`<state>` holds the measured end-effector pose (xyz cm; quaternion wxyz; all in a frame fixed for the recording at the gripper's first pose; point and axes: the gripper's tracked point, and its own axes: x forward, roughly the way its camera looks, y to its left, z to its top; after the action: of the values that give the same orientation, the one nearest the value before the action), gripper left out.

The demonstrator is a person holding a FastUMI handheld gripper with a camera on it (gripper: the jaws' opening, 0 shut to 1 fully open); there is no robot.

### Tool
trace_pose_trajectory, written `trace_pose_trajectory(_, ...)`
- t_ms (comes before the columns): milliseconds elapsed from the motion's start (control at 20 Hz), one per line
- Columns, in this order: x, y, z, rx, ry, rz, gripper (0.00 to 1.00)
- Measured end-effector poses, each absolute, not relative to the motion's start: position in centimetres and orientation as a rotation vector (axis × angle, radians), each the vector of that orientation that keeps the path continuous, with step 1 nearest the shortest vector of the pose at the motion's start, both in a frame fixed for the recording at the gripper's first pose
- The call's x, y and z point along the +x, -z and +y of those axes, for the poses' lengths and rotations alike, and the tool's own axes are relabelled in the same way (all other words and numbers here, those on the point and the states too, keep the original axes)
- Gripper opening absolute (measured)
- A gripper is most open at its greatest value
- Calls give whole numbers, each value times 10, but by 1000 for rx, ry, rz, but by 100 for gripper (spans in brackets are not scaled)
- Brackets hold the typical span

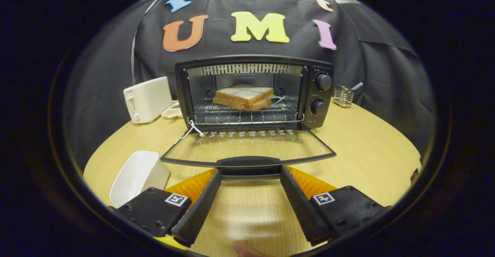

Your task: Open the toaster oven, put the food inside, and close the toaster oven door.

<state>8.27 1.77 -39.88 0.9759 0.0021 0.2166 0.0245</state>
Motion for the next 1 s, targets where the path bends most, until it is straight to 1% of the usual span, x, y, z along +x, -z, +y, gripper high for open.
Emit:
trace_pose_trajectory(150, 85, 390, 20, -13, -49, 367, 100)
trace_pose_trajectory(300, 87, 394, 20, -27, -47, 383, 100)
trace_pose_trajectory(550, 89, 382, 20, -53, -49, 324, 100)
trace_pose_trajectory(850, 98, 344, 21, -130, -62, 193, 100)
trace_pose_trajectory(1000, 111, 320, 21, -141, -59, 164, 100)
